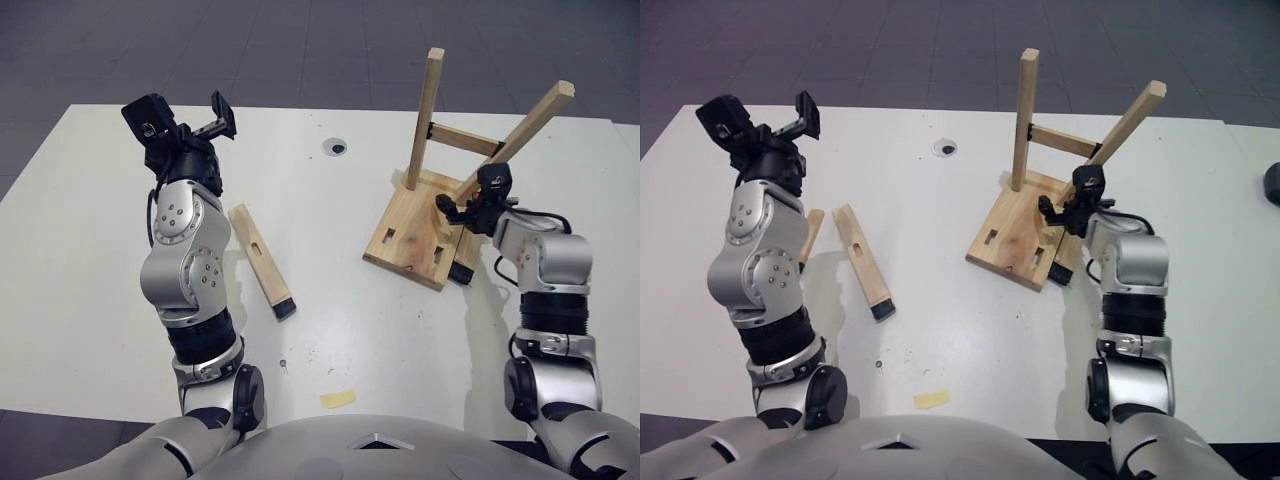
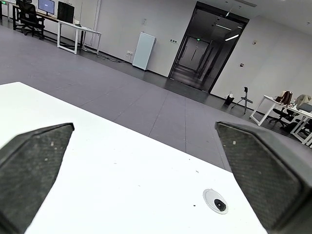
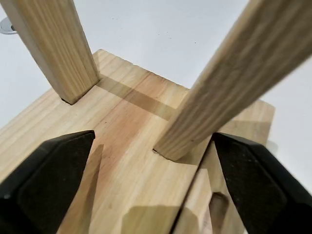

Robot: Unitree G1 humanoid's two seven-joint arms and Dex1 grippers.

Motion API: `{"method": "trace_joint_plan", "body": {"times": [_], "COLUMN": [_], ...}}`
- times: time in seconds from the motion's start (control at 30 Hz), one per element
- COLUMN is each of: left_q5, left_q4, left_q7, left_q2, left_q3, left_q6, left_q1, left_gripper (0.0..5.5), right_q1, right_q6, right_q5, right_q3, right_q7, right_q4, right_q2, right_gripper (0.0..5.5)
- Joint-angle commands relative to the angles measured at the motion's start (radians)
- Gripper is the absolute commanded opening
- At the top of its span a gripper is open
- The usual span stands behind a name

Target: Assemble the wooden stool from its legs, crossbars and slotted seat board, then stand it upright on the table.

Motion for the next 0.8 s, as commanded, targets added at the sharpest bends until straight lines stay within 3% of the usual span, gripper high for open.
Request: {"method": "trace_joint_plan", "body": {"times": [0.03, 0.27, 0.5, 0.7, 0.8], "left_q5": [0.002, 0.004, 0.004, 0.003, 0.004], "left_q4": [0.017, 0.032, 0.043, 0.042, 0.037], "left_q7": [-0.010, -0.017, -0.025, -0.027, -0.024], "left_q2": [0.008, 0.009, 0.018, 0.024, 0.022], "left_q3": [-0.012, -0.017, -0.015, -0.011, -0.011], "left_q6": [0.012, 0.009, 0.010, 0.013, 0.014], "left_q1": [-0.022, -0.029, -0.041, -0.045, -0.041], "left_gripper": [5.40, 5.40, 5.40, 5.40, 5.40], "right_q1": [0.003, -0.008, -0.003, -0.030, -0.048], "right_q6": [-0.085, -0.227, -0.350, -0.440, -0.427], "right_q5": [-0.014, -0.031, -0.057, -0.091, -0.094], "right_q3": [-0.045, -0.049, 0.043, 0.161, 0.199], "right_q7": [-0.094, -0.185, -0.023, 0.194, 0.214], "right_q4": [0.087, 0.197, 0.281, 0.373, 0.378], "right_q2": [0.066, 0.125, 0.063, -0.014, 0.004], "right_gripper": [3.82, 2.62, 1.50, 1.26, 1.26]}}
